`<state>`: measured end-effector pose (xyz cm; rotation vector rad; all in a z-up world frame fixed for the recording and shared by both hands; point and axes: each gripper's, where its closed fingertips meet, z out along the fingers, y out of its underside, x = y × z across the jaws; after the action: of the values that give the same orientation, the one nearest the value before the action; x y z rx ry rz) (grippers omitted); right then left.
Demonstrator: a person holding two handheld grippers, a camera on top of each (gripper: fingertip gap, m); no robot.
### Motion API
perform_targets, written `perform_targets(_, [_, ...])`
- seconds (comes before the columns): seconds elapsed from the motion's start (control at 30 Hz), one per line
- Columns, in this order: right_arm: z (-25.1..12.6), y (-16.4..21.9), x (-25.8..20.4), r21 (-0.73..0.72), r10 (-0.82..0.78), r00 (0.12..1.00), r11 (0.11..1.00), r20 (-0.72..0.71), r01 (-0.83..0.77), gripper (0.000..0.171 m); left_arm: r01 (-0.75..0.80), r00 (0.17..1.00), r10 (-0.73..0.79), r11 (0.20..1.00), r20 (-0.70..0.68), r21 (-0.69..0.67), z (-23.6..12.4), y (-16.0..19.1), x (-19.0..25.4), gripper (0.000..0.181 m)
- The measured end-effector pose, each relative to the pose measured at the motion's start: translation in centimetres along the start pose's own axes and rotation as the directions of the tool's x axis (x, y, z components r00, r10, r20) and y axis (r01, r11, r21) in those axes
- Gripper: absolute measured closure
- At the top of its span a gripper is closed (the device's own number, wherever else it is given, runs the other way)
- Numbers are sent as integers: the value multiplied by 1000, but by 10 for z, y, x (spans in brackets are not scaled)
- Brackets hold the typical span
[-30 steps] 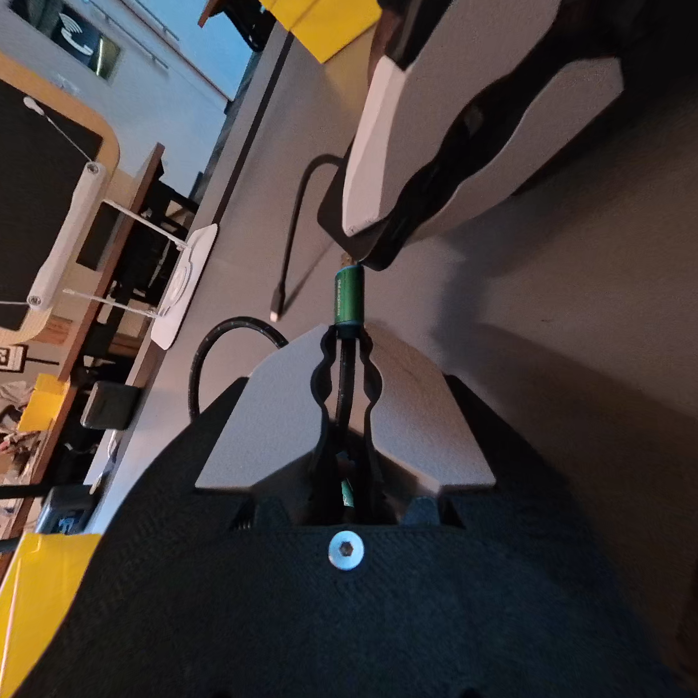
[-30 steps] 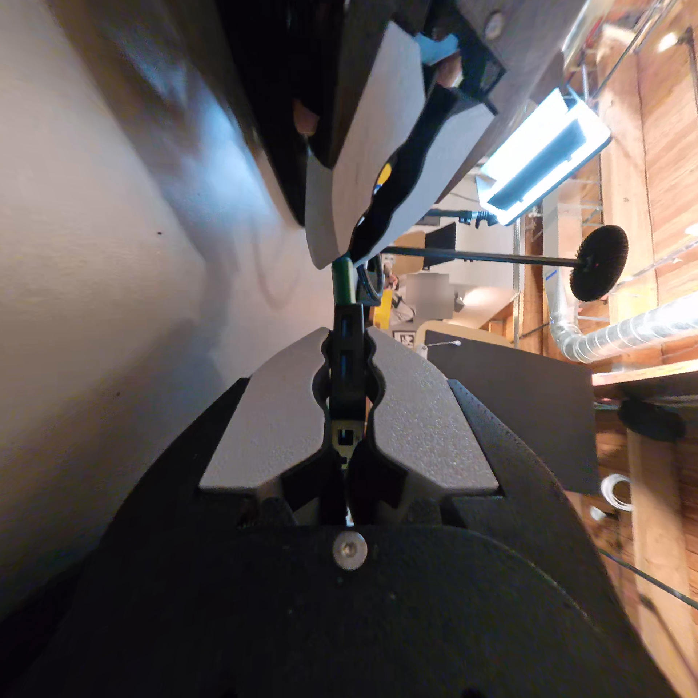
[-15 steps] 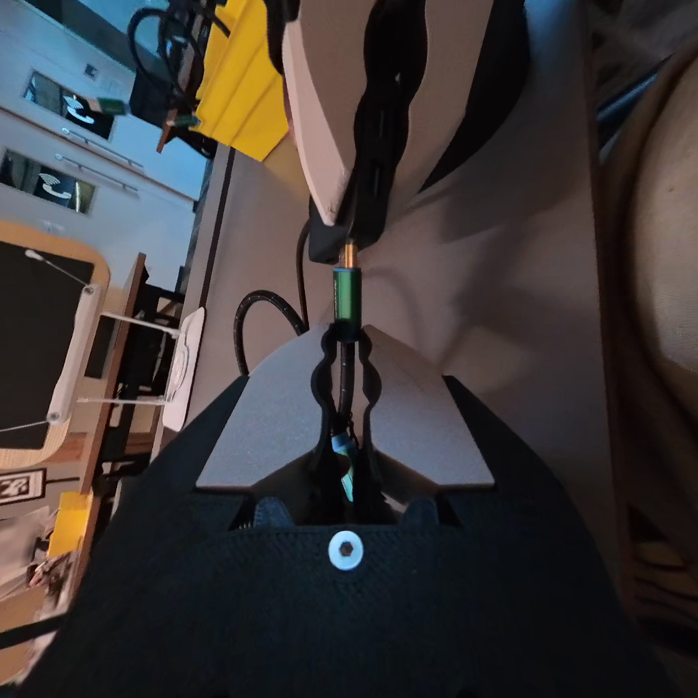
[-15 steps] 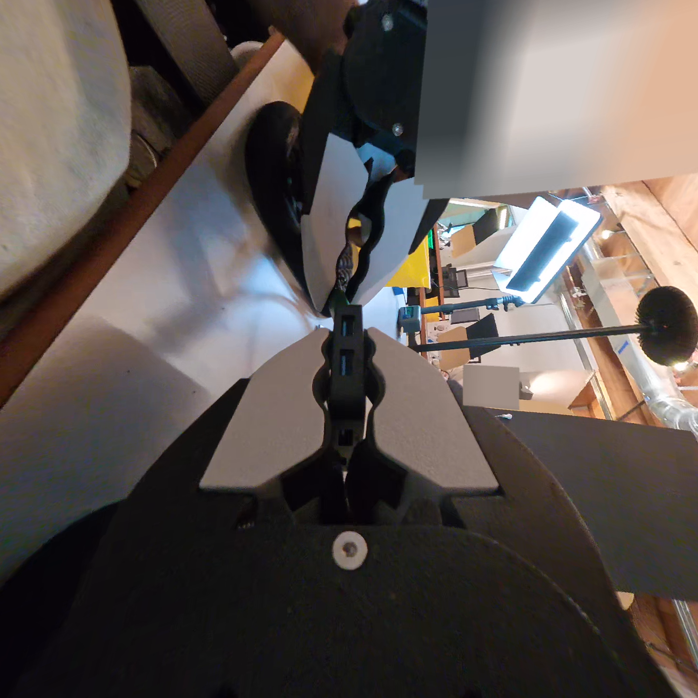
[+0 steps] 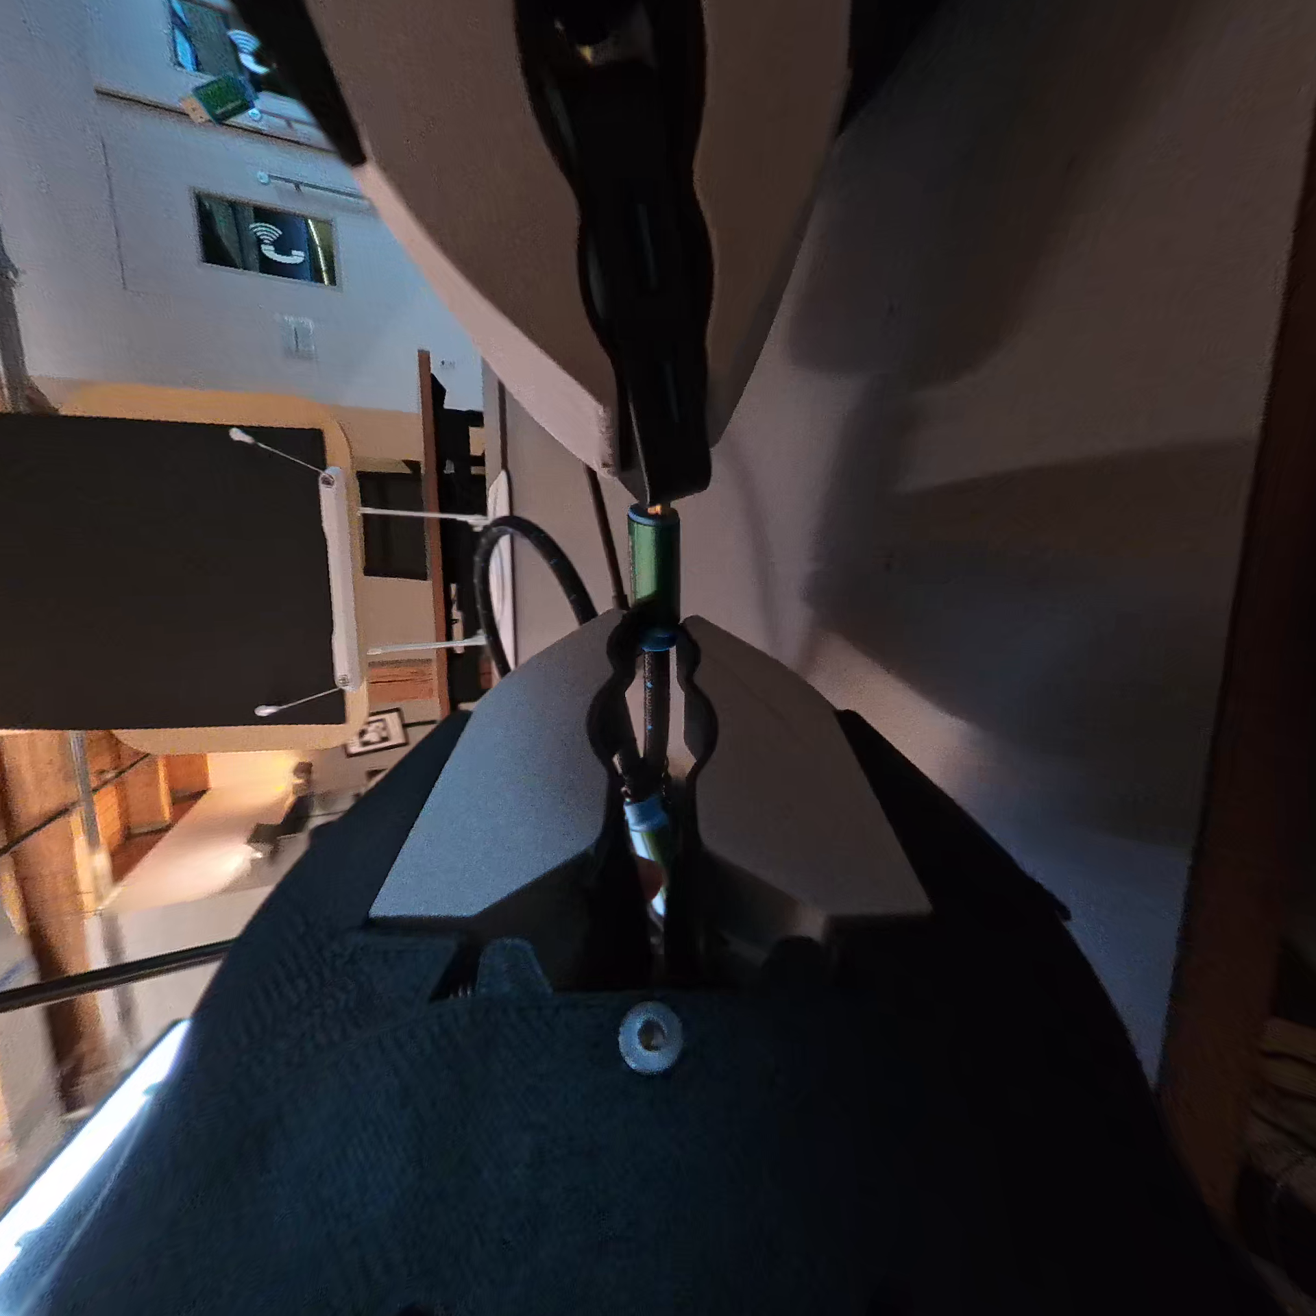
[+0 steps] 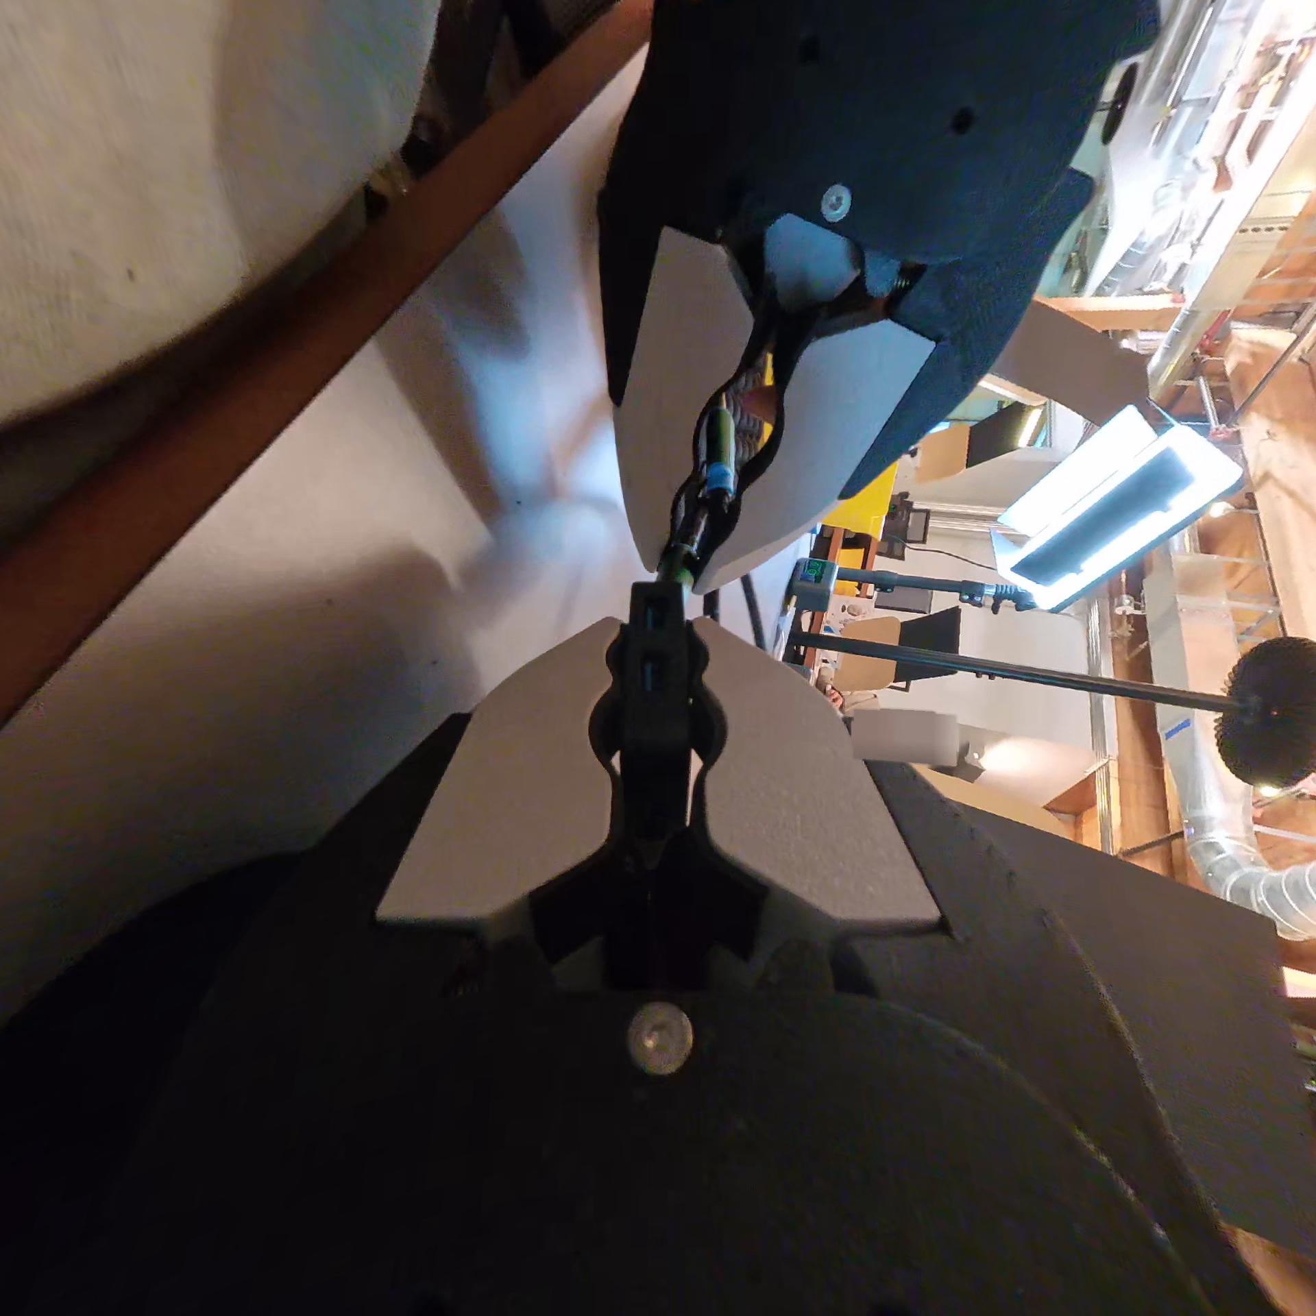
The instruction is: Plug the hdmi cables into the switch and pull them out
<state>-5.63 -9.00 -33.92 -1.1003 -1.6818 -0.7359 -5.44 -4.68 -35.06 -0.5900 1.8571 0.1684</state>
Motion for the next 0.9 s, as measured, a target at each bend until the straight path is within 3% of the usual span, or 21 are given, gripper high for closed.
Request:
perform_targets(0.1, [-2, 4, 6, 6, 25, 999, 1000, -41, -25, 157, 157, 987, -153, 984, -45, 88, -1, -5, -3, 172])
perform_targets(0.23, [-7, -8, 14, 127, 102, 993, 988, -64, -93, 157, 178, 983, -161, 954, -89, 240, -4, -11, -7, 171])
perform_targets(0.4, [-7, -12, 21, 154, 92, 993, 985, -77, -79, 157, 192, 981, -177, 940, -79, 281, -10, -11, -12, 172])
perform_targets(0.5, [-13, -19, 25, 220, 106, 992, 972, -75, -87, 157, 221, 974, -183, 883, -131, 414, -22, -16, -14, 171])
perform_targets(0.6, [-22, -31, 37, 284, 108, 990, 956, -87, -79, 157, 293, 955, -213, 774, -205, 561, -38, -22, -24, 171])
perform_targets(0.73, [-32, -47, 54, 369, 135, 986, 925, -99, -89, 157, 329, 943, -209, 701, -258, 633, -54, -27, -31, 171])
perform_targets(0.8, [-33, -53, 57, 393, 141, 986, 915, -84, -97, 157, 322, 945, -203, 721, -257, 613, -55, -28, -30, 171])
perform_targets(0.9, [-27, -49, 51, 326, 76, 994, 944, -74, -48, 157, 253, 965, -175, 825, -198, 505, -47, -23, -26, 172])
